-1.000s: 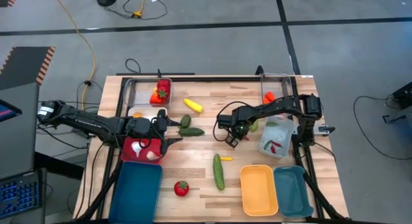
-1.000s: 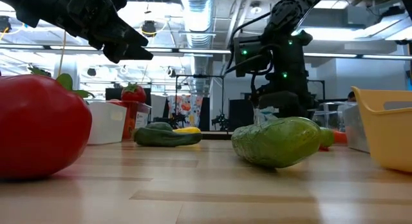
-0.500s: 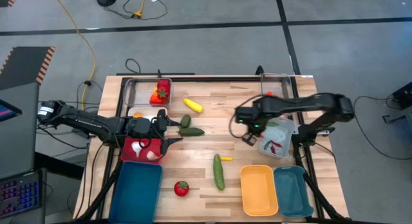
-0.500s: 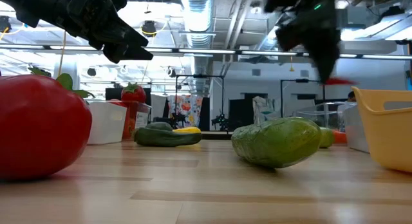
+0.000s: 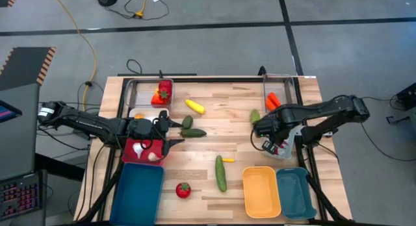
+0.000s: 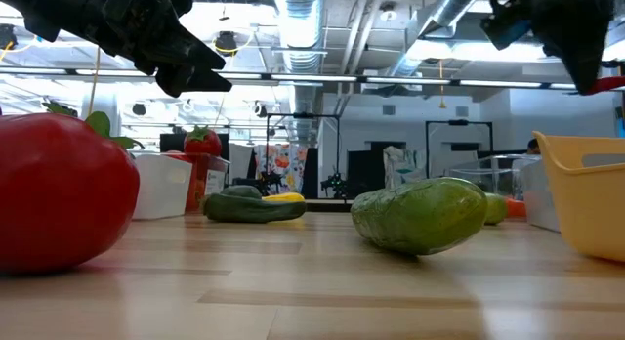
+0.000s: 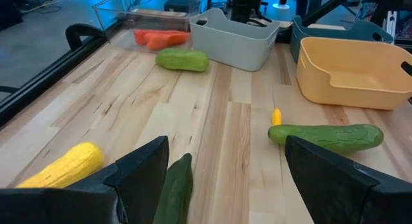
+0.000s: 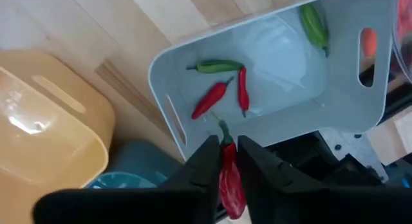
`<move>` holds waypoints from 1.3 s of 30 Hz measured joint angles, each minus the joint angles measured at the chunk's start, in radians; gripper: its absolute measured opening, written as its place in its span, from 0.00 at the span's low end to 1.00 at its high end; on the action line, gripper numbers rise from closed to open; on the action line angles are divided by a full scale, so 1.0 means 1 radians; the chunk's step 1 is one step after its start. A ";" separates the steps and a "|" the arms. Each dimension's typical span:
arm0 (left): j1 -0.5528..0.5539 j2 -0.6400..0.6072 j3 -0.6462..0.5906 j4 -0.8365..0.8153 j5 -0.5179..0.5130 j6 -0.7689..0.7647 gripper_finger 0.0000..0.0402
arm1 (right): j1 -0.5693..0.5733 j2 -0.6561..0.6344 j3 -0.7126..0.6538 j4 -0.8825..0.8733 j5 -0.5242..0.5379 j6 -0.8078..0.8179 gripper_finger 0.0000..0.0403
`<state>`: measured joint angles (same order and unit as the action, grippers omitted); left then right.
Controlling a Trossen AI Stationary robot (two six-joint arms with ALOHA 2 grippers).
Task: Sort produce into baskets
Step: Put the red chili into the gray bin, then put the small yellow corn into the right blue bin
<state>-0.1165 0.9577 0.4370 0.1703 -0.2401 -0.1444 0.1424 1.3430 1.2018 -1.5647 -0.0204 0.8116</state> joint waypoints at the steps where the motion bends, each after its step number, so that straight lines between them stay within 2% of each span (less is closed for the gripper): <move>1: 0.000 0.000 0.000 0.000 0.000 0.000 0.74 | 0.007 0.003 0.000 -0.003 0.000 0.000 0.22; 9: 0.000 0.000 0.000 0.003 0.000 -0.002 0.74 | 0.029 0.021 0.000 0.010 0.001 0.000 0.44; 14: 0.000 0.000 0.000 0.003 0.000 -0.002 0.74 | 0.028 0.019 0.000 0.055 0.001 -0.002 0.51; 21: 0.000 0.000 0.000 0.003 -0.001 -0.002 0.74 | 0.026 0.019 0.000 0.272 -0.006 -0.152 0.51; 28: 0.000 0.000 0.000 0.003 -0.001 -0.002 0.74 | 0.026 0.039 0.002 0.634 0.021 -0.367 0.49; 32: 0.000 0.000 0.000 0.002 -0.002 -0.002 0.74 | 0.028 0.125 0.003 0.727 0.020 -0.464 0.49; 39: 0.000 0.000 0.000 0.001 -0.002 -0.002 0.74 | 0.042 0.324 0.002 0.743 0.015 -0.533 0.47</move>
<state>-0.1165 0.9577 0.4370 0.1710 -0.2420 -0.1463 0.1845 1.6672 1.2034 -0.8212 -0.0055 0.2787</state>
